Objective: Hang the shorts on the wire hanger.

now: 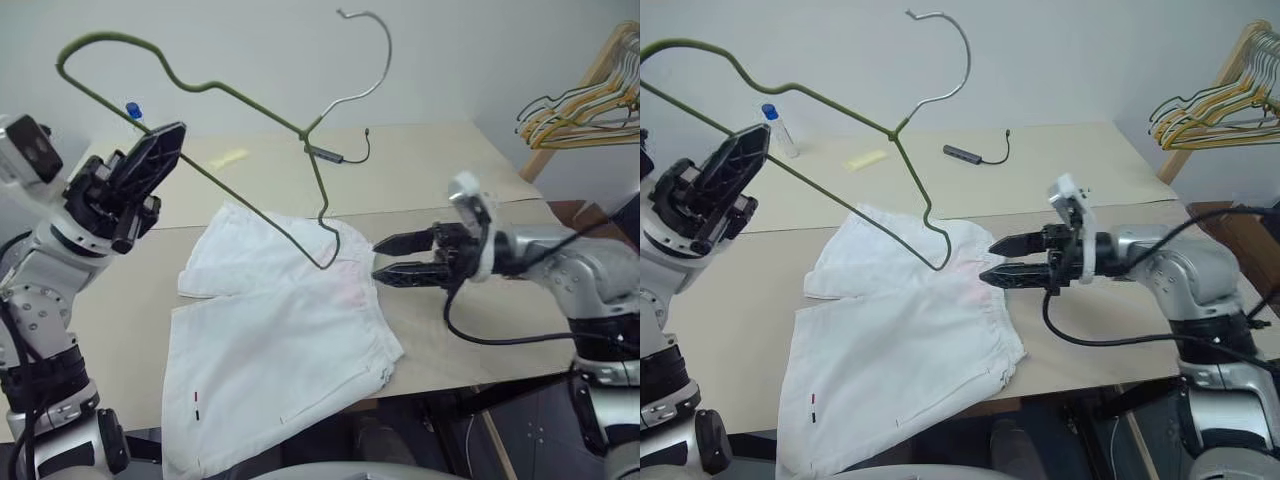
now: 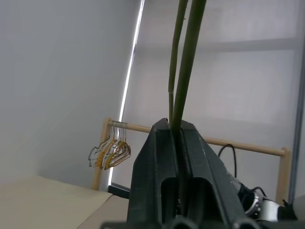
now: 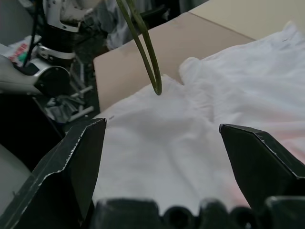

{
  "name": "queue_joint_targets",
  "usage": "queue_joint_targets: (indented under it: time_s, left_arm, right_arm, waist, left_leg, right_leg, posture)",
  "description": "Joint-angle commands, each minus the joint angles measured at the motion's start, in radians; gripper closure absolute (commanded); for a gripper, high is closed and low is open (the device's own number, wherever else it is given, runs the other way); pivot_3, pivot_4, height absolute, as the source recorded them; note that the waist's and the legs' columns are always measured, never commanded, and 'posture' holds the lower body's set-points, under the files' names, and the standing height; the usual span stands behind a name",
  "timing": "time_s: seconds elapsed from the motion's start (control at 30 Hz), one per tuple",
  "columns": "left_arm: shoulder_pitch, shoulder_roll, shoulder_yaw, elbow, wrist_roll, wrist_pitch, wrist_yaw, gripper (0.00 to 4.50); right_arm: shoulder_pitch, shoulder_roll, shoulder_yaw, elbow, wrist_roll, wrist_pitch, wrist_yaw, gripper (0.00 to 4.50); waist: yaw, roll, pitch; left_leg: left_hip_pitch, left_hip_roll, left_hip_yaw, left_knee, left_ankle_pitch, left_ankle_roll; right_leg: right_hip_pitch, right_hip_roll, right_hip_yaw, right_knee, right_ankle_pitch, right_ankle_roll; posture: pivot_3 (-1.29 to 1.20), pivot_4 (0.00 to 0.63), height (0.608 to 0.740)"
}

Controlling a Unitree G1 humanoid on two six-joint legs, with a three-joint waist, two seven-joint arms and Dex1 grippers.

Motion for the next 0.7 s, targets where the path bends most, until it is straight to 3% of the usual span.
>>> queue_joint_targets:
  time_s: [0.03, 0.67, 0.7]
  left_arm:
    - [-0.034, -0.015, 0.01, 0.004, -0.036, -0.006, -0.018, 4.5]
    - [-0.011, -0.079, -0.004, -0.009, 0.002, -0.028, -0.026, 4.5]
    - [-0.01, -0.08, -0.004, -0.008, 0.001, -0.028, -0.026, 4.5]
  right_arm:
    - [-0.057, 0.029, 0.0, -0.005, 0.019, 0.035, 0.024, 0.05]
    - [-0.155, 0.189, 0.049, 0.02, -0.046, 0.088, -0.033, 0.05]
    - [-0.154, 0.19, 0.045, 0.022, -0.044, 0.089, -0.033, 0.41]
  waist:
    - [0.004, 0.0, 0.0]
    - [0.0, 0.0, 0.0]
    - [0.0, 0.0, 0.0]
  left_leg:
    - [-0.001, 0.0, 0.0, 0.0, 0.0, 0.0]
    - [-0.005, 0.0, 0.0, 0.0, 0.0, 0.0]
    - [-0.006, 0.0, 0.0, 0.0, 0.0, 0.0]
  right_leg:
    - [-0.001, 0.0, 0.0, 0.0, 0.0, 0.0]
    - [-0.007, 0.0, 0.0, 0.002, 0.003, -0.004]
    - [-0.007, 0.0, 0.0, 0.002, 0.003, -0.004]
  posture:
    - [0.04, 0.0, 0.74]
    - [0.04, 0.0, 0.74]
    - [0.04, 0.0, 0.74]
